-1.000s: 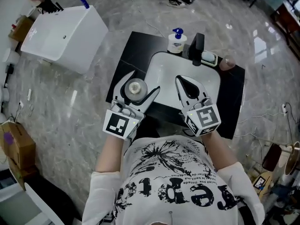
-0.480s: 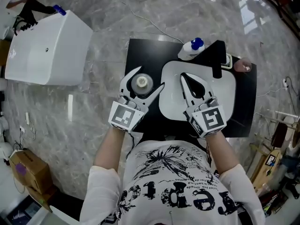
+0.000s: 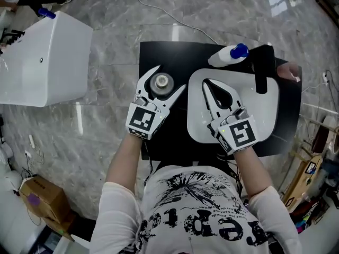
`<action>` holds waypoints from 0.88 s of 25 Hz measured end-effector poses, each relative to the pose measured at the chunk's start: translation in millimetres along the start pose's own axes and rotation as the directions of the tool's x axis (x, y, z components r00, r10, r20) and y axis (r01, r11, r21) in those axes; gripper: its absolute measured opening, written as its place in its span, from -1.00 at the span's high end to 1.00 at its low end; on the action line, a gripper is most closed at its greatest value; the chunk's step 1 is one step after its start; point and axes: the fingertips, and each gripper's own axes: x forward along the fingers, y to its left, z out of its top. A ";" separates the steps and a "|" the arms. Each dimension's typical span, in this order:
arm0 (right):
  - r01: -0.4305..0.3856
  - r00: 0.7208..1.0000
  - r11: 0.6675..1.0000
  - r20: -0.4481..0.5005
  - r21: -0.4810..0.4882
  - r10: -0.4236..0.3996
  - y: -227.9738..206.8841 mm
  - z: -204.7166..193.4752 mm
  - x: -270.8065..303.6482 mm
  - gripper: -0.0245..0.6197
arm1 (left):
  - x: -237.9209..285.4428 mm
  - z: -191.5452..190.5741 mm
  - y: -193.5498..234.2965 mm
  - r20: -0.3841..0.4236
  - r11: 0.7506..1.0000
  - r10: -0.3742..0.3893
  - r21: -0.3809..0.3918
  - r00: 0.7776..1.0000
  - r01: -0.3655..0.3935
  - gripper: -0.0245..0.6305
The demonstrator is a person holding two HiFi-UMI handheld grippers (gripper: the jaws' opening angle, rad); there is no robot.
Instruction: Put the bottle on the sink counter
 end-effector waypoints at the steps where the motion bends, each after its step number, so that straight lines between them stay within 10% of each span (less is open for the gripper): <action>1: 0.000 1.000 1.000 -0.003 0.012 0.000 -1.6 -3.7 2.4 0.88 | 4.5 -5.6 3.0 -0.009 1.000 -0.001 -0.002 1.000 0.001 -0.15; 22: 0.059 0.996 0.998 -0.069 0.022 -0.058 -28.0 -46.4 9.2 0.88 | 42.7 -55.3 16.6 -0.135 0.999 -0.008 0.031 0.991 0.012 -0.15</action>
